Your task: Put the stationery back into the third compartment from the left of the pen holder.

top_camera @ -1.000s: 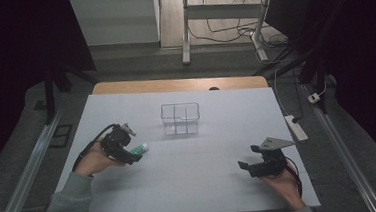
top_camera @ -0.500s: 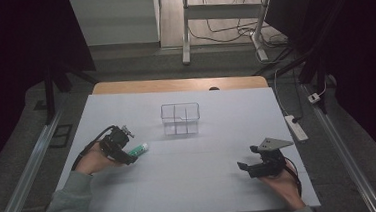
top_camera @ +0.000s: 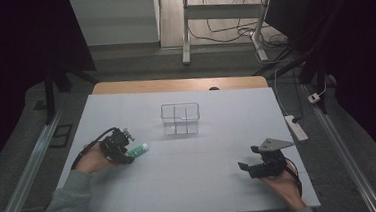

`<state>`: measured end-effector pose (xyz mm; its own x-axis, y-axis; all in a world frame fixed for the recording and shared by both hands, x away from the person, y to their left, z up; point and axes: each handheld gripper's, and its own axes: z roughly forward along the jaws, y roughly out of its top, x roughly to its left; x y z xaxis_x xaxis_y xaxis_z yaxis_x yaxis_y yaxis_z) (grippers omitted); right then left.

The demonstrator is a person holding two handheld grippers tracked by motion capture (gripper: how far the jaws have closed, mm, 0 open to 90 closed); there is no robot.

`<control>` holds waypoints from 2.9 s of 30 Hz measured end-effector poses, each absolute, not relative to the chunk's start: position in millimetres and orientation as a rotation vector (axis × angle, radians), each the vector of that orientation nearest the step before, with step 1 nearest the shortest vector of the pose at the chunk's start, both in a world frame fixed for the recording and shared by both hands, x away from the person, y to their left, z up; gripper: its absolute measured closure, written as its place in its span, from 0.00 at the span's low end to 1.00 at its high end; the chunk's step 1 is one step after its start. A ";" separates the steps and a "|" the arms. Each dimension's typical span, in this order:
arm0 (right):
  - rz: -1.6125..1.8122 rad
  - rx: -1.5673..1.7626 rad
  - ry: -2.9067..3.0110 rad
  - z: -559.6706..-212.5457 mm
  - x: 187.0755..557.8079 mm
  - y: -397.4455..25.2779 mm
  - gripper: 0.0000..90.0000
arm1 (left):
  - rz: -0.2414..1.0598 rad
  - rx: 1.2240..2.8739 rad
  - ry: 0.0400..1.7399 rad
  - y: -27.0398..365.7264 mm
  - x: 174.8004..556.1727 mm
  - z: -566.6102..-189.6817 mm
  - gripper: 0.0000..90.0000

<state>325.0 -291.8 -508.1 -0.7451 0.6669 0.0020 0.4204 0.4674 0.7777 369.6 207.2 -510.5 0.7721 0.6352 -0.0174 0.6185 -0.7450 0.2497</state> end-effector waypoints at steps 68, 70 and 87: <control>1.161 0.887 2.413 -506.9 326.4 -286.3 0.18 | 0.108 2.487 0.559 127.1 349.6 -469.0 0.71; 1.161 0.881 2.411 -507.0 326.3 -286.0 0.18 | 0.109 2.490 0.543 120.5 349.8 -469.4 0.71; 1.218 0.869 2.411 -503.2 324.2 -280.5 0.18 | 0.104 2.498 0.481 87.5 352.0 -472.6 0.71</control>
<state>324.2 -280.5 -503.2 -0.7709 0.6369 0.0027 0.3799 0.4565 0.8045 352.0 87.5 -472.6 0.9318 0.3615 -0.0328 0.3158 -0.7626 0.5646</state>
